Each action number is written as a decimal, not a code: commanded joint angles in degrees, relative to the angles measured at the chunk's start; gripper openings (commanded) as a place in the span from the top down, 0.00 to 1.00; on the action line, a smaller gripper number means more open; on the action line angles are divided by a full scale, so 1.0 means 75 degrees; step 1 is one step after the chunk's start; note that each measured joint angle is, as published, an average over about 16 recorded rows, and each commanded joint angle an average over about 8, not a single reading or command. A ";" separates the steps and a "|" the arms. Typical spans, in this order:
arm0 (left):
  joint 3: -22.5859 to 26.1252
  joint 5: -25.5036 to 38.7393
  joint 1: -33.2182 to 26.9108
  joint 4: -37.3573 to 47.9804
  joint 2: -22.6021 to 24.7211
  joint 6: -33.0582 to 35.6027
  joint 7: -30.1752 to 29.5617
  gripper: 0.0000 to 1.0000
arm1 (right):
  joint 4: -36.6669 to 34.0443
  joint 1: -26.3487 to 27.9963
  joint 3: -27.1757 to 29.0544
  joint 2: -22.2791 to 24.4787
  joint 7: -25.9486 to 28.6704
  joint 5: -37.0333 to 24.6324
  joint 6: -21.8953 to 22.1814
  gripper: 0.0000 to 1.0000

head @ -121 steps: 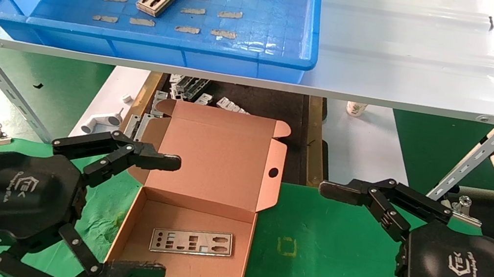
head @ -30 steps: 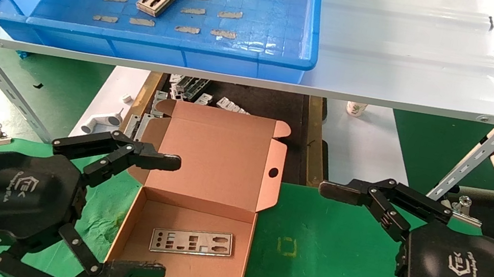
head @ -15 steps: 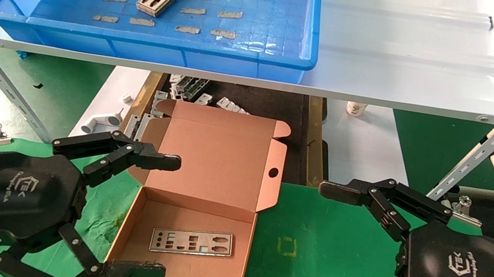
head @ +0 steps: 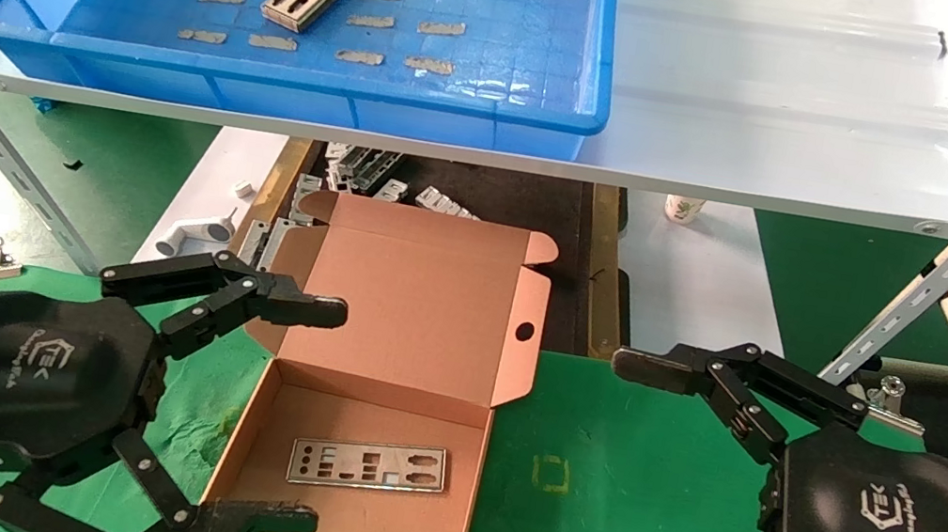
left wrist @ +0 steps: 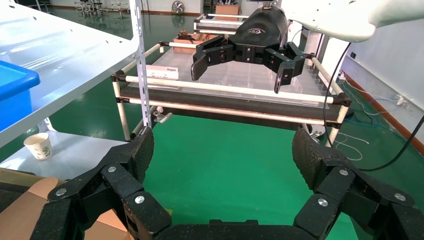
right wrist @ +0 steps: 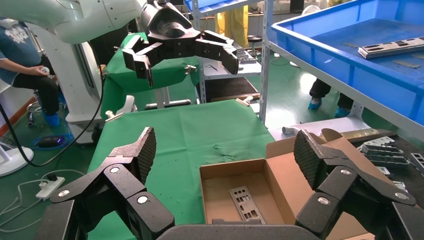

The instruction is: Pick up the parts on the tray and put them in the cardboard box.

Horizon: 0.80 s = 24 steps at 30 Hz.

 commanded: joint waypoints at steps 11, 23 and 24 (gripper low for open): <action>0.0000 0.0000 0.0000 0.0000 0.0000 0.0000 0.0000 0.00 | 0.0000 0.0000 0.0000 0.0000 0.0000 0.0000 0.0000 0.00; 0.0000 0.0000 0.0000 0.0000 0.0000 0.0000 0.0000 0.00 | 0.0000 0.0000 0.0000 0.0000 0.0000 0.0000 0.0000 0.00; 0.0000 0.0000 0.0000 0.0000 0.0000 0.0000 0.0000 0.00 | 0.0000 0.0000 0.0000 0.0000 0.0000 0.0000 0.0000 0.00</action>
